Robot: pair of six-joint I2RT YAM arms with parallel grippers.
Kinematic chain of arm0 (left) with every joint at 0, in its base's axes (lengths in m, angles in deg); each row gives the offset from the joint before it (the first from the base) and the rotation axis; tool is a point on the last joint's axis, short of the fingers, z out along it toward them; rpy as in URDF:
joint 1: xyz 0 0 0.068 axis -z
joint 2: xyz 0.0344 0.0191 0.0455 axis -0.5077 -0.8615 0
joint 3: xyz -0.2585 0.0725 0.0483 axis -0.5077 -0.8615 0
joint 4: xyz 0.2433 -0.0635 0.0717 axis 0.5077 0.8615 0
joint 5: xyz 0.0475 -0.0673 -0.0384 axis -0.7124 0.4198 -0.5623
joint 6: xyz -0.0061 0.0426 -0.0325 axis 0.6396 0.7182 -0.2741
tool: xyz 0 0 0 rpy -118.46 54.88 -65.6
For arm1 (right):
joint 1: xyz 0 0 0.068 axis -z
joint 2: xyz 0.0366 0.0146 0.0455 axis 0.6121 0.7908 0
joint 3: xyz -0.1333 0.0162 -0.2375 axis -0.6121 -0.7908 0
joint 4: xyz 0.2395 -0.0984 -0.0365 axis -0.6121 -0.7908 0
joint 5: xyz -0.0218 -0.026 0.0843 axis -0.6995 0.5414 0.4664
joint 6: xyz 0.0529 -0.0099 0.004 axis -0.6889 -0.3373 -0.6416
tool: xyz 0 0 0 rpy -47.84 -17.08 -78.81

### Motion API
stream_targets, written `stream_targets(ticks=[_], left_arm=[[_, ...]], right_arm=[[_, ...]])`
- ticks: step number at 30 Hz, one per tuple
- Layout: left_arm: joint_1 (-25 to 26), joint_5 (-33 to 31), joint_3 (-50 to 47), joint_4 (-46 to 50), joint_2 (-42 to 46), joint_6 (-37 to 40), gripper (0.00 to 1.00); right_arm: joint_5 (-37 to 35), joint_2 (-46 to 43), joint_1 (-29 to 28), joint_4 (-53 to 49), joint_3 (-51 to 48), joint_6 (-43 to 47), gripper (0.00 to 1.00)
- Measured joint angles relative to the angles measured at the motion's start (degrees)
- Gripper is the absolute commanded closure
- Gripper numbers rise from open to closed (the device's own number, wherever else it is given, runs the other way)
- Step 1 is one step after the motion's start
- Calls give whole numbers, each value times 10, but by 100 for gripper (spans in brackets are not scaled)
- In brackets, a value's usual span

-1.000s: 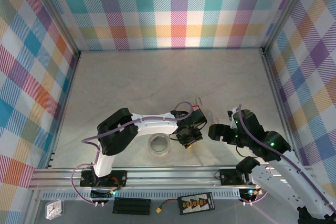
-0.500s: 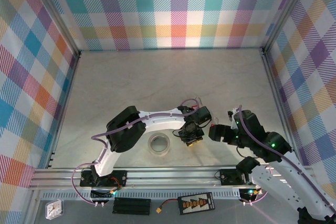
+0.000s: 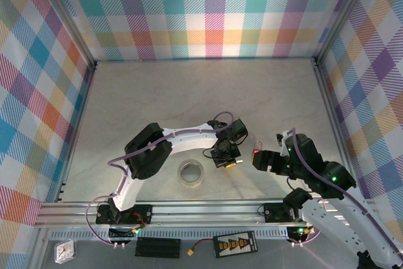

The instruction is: Unlock with the key

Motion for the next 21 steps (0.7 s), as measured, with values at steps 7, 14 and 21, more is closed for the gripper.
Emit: stream_targets(ticks=[7, 14, 21], left_arm=[[0, -20, -92, -68, 58, 1, 100], [17, -70, -207, -150, 141, -33, 100], [32, -113, -244, -256, 212, -66, 100]], right_arm=[[13, 11, 0, 24, -16, -51, 16], [71, 63, 0, 150, -116, -185, 17], [90, 93, 0, 291, -185, -290, 16]])
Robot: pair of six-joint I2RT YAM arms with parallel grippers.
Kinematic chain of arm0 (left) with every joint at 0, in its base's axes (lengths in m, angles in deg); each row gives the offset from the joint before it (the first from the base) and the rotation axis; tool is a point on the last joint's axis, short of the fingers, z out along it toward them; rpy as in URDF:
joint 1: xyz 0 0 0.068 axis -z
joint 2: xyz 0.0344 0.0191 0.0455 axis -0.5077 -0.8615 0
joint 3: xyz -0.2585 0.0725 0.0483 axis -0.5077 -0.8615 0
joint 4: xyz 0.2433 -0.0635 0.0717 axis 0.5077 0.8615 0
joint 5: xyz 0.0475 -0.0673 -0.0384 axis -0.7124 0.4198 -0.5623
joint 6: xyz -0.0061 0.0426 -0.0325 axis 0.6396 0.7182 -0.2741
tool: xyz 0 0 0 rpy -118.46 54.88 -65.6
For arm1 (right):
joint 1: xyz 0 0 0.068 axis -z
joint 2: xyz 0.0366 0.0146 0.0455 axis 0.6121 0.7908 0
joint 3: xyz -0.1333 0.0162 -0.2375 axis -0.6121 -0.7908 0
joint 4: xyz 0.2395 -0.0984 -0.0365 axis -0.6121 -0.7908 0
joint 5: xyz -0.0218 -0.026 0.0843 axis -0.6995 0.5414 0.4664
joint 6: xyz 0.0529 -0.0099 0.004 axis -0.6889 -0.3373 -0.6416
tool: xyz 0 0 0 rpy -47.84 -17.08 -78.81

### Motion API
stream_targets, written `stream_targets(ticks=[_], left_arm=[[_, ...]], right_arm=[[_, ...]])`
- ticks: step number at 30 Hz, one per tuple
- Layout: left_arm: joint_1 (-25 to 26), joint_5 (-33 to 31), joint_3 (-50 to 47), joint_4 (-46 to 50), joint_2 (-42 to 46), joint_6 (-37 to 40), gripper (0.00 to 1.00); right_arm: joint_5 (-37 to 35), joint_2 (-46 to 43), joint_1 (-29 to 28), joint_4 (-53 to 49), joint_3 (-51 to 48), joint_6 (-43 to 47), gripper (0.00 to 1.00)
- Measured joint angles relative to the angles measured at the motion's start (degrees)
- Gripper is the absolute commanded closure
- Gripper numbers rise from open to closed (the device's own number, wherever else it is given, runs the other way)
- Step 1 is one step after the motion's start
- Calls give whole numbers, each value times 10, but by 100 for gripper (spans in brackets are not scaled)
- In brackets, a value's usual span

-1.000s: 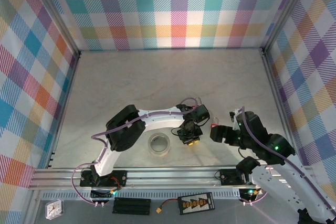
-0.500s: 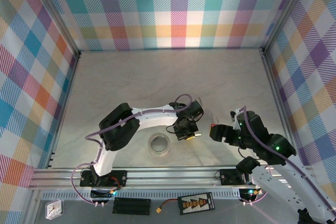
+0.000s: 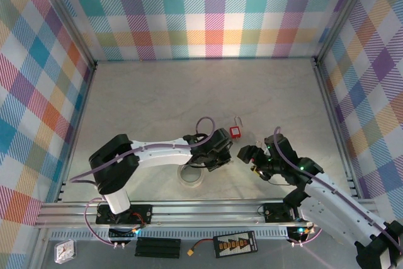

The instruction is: Unlock with the key

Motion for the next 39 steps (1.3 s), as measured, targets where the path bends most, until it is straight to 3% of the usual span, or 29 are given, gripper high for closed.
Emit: stream_targets(ticks=[13, 22, 27, 31, 39], left_arm=[[19, -58, -57, -120, 70, -27, 100], [40, -70, -104, -235, 70, -20, 100], [50, -73, -112, -290, 70, 4, 100], [56, -74, -116, -328, 70, 26, 100], [63, -72, -128, -388, 69, 55, 100]], right_arm=[[2, 64, 7, 239, -96, -147, 13], [29, 60, 87, 344, -125, -208, 12], [57, 107, 94, 399, -127, -237, 12], [72, 121, 94, 430, -127, -251, 15], [84, 122, 103, 446, -127, -264, 30]])
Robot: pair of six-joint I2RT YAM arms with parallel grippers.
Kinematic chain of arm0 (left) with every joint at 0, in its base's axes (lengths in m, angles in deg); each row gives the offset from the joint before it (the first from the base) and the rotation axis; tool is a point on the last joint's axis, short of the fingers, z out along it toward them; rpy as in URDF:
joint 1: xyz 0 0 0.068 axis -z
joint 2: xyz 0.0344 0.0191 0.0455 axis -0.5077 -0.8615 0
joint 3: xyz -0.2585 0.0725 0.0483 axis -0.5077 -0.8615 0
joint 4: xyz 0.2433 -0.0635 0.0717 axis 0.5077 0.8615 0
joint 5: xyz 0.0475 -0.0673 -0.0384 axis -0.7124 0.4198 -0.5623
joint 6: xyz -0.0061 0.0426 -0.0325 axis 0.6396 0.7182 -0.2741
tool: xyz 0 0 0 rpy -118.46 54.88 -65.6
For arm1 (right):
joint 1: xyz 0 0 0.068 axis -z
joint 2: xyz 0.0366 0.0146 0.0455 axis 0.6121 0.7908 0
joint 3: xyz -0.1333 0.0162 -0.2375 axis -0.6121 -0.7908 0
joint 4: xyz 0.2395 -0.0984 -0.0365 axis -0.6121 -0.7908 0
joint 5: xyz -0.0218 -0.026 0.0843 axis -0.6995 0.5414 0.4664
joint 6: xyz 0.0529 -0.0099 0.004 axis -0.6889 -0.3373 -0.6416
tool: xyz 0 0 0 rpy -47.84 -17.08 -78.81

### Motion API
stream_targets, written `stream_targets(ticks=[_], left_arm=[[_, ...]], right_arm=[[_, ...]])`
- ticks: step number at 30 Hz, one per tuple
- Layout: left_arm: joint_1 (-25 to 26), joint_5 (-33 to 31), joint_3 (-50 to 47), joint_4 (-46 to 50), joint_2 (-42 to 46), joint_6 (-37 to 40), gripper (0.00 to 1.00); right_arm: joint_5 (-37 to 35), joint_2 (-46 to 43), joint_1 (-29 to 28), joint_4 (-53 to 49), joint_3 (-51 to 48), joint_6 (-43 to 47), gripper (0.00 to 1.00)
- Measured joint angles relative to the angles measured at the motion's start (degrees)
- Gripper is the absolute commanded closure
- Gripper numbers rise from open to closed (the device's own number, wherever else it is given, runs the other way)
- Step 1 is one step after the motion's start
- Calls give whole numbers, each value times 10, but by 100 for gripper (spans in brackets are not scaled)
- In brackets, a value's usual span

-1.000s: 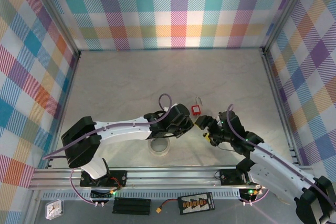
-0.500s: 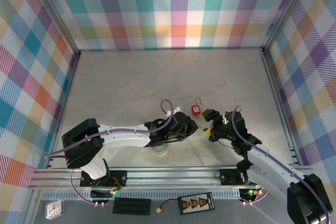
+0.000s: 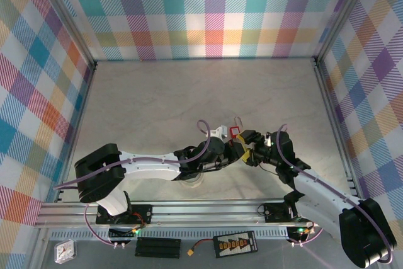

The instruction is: Unlock with the key

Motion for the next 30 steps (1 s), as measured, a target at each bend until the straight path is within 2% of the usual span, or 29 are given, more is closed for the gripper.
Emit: stream_targets(ticks=[5, 16, 30], left_arm=[[1, 2, -12, -17, 0, 14, 100], [1, -3, -43, -28, 16, 28, 100], [1, -13, -49, -21, 42, 58, 100]], right_arm=[[5, -14, 11, -3, 0, -4, 39], [17, -41, 29, -22, -1, -4, 48], [28, -42, 29, -49, -1, 0, 74]])
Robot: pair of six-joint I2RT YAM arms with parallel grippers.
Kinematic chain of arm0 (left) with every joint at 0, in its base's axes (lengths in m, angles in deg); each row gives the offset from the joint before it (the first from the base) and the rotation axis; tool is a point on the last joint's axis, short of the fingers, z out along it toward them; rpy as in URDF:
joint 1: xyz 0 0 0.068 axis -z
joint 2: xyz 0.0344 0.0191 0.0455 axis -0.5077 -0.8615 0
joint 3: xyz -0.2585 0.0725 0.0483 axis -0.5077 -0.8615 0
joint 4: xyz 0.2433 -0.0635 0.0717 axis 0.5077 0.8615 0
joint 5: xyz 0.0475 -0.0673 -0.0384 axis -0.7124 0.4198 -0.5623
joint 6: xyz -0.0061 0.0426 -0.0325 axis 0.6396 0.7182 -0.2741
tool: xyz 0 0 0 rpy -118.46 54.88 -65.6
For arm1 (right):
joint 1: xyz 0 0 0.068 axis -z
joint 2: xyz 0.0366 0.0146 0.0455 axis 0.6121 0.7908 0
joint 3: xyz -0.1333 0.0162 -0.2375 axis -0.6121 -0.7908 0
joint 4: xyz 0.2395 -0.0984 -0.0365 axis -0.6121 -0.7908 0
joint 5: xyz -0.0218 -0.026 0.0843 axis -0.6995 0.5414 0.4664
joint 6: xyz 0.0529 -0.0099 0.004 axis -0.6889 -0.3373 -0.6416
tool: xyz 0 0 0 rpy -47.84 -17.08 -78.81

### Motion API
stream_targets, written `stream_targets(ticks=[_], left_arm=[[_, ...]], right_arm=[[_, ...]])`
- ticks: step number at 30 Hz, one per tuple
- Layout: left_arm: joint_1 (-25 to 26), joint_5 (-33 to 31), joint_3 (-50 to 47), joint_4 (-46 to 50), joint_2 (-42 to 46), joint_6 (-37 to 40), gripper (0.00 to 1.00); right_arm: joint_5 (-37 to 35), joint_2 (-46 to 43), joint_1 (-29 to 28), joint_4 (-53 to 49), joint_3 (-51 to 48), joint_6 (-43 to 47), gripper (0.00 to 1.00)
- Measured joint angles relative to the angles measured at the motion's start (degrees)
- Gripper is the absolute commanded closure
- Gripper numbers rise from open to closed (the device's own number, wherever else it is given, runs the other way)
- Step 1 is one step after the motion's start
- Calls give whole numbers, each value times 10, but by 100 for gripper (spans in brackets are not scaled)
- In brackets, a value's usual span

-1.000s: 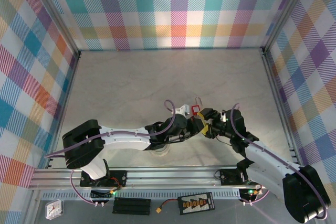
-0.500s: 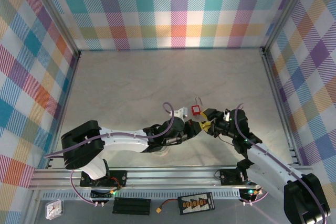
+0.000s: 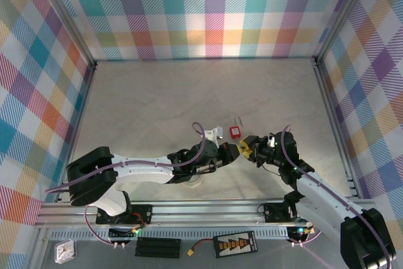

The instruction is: Unlock with the key

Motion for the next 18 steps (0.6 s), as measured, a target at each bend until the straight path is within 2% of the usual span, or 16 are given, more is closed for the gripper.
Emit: stream_targets(ticks=[4, 9, 14, 15, 17, 18], left_arm=[[2, 0, 0, 10, 3, 13, 100], [10, 0, -3, 31, 11, 35, 100], [12, 2, -3, 42, 18, 64, 100], [13, 2, -3, 44, 19, 69, 96], [14, 2, -3, 50, 23, 77, 60], [14, 0, -5, 52, 27, 77, 49]], right_arm=[[0, 0, 0, -5, 0, 1, 83], [5, -8, 0, -5, 0, -2, 100], [9, -9, 0, -8, 0, 1, 100], [10, -9, 0, -8, 0, 2, 100], [14, -9, 0, -7, 0, 5, 100], [14, -9, 0, -7, 1, 9, 100]])
